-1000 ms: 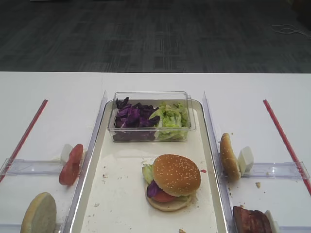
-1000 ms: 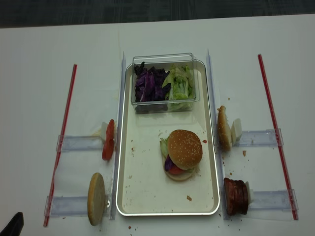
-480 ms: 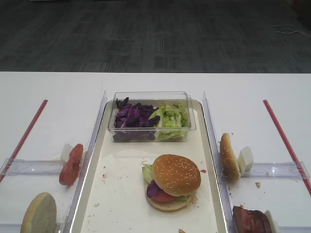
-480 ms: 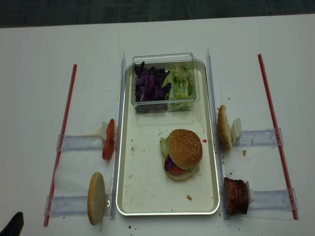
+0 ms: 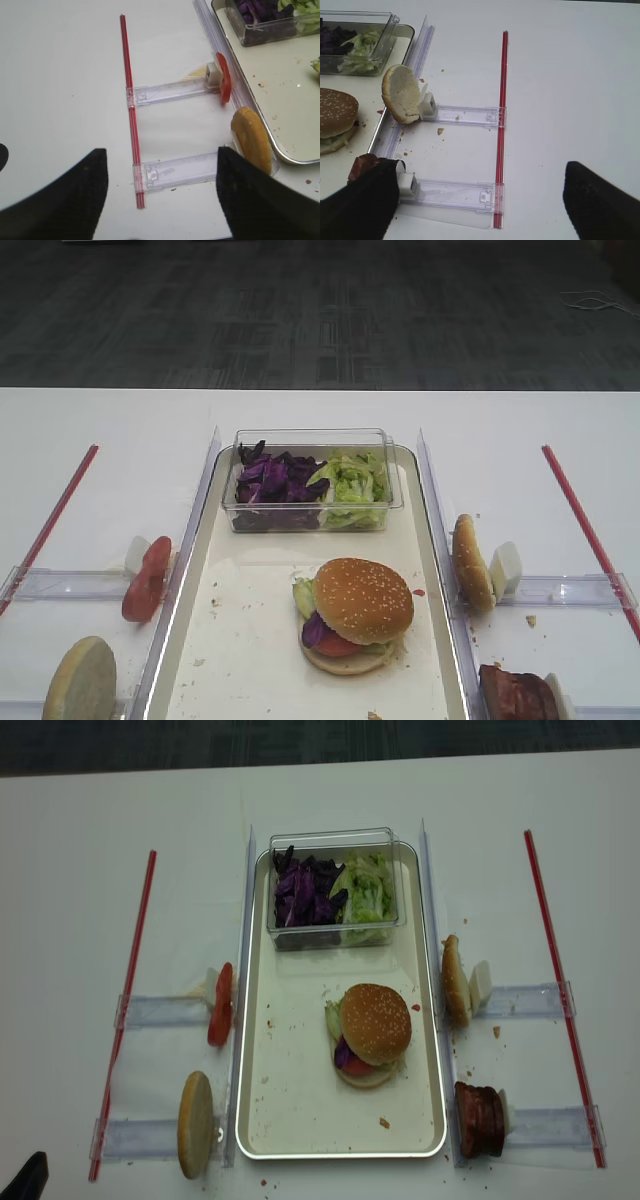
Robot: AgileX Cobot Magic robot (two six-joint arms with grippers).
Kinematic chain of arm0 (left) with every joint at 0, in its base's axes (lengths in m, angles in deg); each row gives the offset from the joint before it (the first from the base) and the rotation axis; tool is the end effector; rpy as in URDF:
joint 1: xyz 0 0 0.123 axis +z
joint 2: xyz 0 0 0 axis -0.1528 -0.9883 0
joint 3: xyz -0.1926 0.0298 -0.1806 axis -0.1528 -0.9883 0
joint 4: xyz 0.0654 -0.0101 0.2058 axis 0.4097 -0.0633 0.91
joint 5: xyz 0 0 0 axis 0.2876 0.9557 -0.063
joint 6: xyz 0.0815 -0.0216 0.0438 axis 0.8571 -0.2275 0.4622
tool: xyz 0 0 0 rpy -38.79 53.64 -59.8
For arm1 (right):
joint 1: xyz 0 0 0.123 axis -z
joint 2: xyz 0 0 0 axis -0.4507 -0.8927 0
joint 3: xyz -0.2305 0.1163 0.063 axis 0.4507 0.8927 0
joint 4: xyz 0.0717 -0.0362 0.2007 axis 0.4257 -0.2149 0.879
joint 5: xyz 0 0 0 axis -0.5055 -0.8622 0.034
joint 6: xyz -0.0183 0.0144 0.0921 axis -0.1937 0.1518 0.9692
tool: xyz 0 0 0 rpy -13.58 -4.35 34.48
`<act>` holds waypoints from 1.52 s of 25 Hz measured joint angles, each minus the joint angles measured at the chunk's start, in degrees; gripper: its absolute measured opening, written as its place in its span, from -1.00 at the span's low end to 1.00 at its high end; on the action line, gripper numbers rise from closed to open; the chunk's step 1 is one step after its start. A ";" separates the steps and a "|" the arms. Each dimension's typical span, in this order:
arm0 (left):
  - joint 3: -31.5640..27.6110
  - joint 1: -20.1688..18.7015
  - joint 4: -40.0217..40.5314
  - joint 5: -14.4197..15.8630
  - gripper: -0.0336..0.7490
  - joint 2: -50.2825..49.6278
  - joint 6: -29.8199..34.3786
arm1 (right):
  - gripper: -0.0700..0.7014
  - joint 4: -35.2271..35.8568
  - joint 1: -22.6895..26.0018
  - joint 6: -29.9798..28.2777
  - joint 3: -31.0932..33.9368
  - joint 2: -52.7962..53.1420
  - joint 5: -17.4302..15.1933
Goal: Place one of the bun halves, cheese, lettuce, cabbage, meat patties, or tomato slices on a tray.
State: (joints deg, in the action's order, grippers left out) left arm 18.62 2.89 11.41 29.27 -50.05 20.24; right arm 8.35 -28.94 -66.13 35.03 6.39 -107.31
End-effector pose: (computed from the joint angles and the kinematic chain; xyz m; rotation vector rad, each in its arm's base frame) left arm -0.0200 0.0063 0.2453 0.0966 2.1500 -0.0073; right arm -0.0167 0.0057 0.2444 -0.0836 2.1247 0.0916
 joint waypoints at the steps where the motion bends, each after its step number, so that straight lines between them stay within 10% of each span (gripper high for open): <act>1: 0.00 0.00 0.00 0.00 0.26 0.00 0.00 | 0.97 0.00 0.00 0.00 0.00 0.00 0.00; 38: 0.00 0.00 0.00 0.00 0.26 0.00 0.00 | 0.97 0.00 0.00 0.11 0.00 0.00 0.00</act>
State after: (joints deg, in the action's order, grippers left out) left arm 18.62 2.89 11.41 29.27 -50.05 20.24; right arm 8.35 -28.94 -66.01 35.03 6.39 -107.31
